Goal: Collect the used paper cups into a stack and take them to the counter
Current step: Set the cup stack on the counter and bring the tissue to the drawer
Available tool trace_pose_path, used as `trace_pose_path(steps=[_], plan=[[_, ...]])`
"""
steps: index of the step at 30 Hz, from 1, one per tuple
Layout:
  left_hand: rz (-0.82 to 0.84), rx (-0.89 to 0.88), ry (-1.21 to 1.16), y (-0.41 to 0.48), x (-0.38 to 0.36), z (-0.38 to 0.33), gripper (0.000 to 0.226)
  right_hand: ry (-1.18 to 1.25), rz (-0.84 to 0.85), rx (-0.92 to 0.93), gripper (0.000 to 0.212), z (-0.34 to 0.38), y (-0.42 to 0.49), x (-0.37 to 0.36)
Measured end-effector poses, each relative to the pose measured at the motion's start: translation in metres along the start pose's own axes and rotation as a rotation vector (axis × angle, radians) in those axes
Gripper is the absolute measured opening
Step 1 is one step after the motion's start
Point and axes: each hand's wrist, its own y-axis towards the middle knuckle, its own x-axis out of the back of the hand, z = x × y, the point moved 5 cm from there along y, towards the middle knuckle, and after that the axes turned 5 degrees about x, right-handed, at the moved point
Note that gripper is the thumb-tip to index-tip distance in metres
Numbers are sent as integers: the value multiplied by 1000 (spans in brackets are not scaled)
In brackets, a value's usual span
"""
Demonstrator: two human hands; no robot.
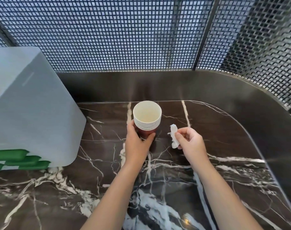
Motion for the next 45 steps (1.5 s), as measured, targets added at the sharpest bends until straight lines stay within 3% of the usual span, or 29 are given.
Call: trace_pose_path(steps=[14, 21, 33, 45], plan=[[6, 32, 21, -4, 1, -6, 75, -2, -14, 18, 18, 0, -4, 5], [-2, 47, 77, -26, 14, -4, 68, -5, -11, 43, 19, 4, -13, 8], [18, -95, 311, -128, 39, -14, 37, 18, 23, 108, 16, 11, -85, 35], [-22, -158, 396, -239, 58, 5, 27, -90, 184, 88, 8, -14, -183, 57]])
